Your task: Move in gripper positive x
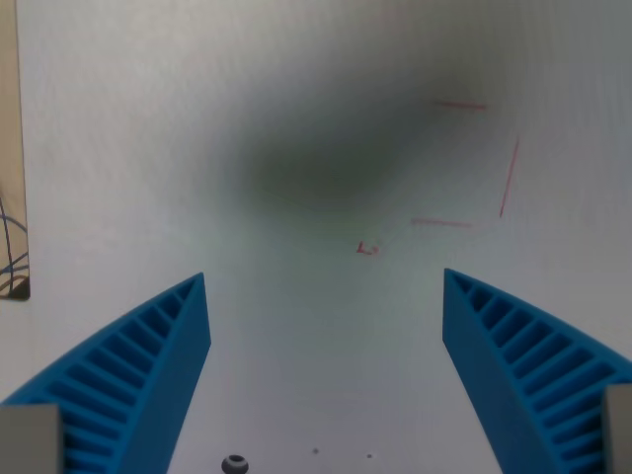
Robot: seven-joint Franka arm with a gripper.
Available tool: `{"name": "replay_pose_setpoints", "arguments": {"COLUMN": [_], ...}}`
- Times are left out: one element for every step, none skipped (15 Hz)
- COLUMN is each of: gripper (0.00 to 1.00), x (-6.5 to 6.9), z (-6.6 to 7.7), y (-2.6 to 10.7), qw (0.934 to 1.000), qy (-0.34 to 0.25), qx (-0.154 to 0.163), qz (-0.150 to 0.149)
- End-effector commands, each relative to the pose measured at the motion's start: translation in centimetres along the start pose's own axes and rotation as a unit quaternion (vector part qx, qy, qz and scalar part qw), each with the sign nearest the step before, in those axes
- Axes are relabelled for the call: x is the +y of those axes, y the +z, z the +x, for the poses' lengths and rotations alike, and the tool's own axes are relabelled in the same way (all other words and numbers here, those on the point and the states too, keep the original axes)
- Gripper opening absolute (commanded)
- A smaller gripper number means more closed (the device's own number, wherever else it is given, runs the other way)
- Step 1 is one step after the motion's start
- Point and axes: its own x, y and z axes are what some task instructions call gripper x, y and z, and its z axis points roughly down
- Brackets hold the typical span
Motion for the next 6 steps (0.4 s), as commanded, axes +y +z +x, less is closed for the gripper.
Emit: {"name": "replay_pose_setpoints", "arguments": {"gripper": [1.00,1.00,1.00,1.00,1.00,1.00], "x": [-0.1,-0.1,-0.1,-0.1,-0.1,-0.1], "z": [1.7,2.2,2.7,3.2,3.7,4.2], "y": [-0.2,-0.2,-0.1,-0.1,-0.1,-0.1], "qw": [0.9999,0.9999,0.9999,0.9999,0.9999,0.9999], "qy": [0.004,0.004,0.004,0.004,0.004,0.004], "qx": [-0.015,-0.015,-0.015,-0.015,-0.015,-0.015], "qz": [-0.001,-0.001,-0.001,-0.001,-0.001,-0.001]}}
